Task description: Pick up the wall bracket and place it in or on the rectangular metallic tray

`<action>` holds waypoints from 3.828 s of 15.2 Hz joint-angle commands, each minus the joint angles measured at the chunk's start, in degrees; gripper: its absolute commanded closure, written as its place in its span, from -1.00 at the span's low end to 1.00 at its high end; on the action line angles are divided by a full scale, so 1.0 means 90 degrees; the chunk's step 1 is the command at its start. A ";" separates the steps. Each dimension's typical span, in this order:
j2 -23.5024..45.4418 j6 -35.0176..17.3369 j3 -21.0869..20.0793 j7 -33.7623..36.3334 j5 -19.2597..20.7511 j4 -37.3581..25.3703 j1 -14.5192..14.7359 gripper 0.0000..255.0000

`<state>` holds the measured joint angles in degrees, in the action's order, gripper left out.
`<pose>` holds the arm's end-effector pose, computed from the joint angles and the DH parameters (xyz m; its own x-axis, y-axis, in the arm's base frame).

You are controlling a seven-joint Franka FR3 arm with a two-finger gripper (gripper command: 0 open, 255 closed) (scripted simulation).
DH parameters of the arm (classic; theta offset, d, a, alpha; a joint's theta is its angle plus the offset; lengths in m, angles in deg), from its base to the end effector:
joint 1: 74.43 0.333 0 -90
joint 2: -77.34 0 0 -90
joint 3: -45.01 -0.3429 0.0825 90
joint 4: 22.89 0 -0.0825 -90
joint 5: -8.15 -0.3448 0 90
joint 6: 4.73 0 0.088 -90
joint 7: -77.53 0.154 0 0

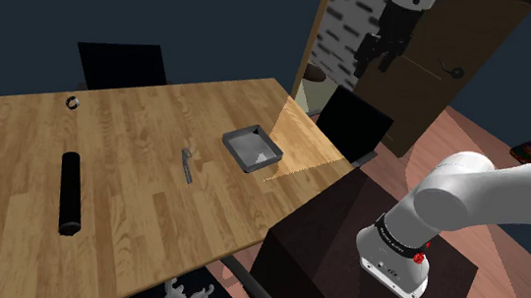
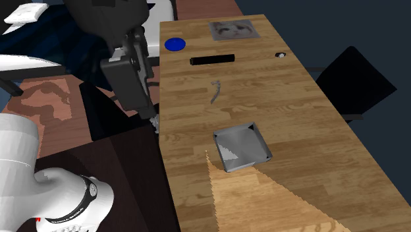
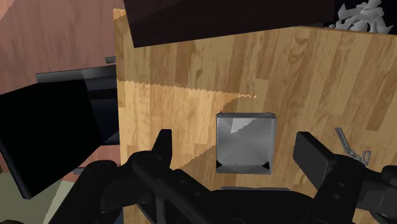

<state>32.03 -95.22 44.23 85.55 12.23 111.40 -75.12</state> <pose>0.2495 -0.0092 0.5703 0.9894 -0.1407 0.0373 -0.1432 -0.9868 0.0763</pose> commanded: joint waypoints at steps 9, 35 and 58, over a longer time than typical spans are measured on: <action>0.1080 -0.1404 -0.0543 0.0626 -0.0379 0.0413 0.0245 -1.00; 0.6823 -0.4589 -0.1774 0.2891 0.0381 -0.1834 0.0978 -1.00; 1.0353 -0.4870 -0.1454 0.3552 0.1075 -0.4962 0.1989 -1.00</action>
<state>125.10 -139.00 31.12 117.49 21.89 66.81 -57.27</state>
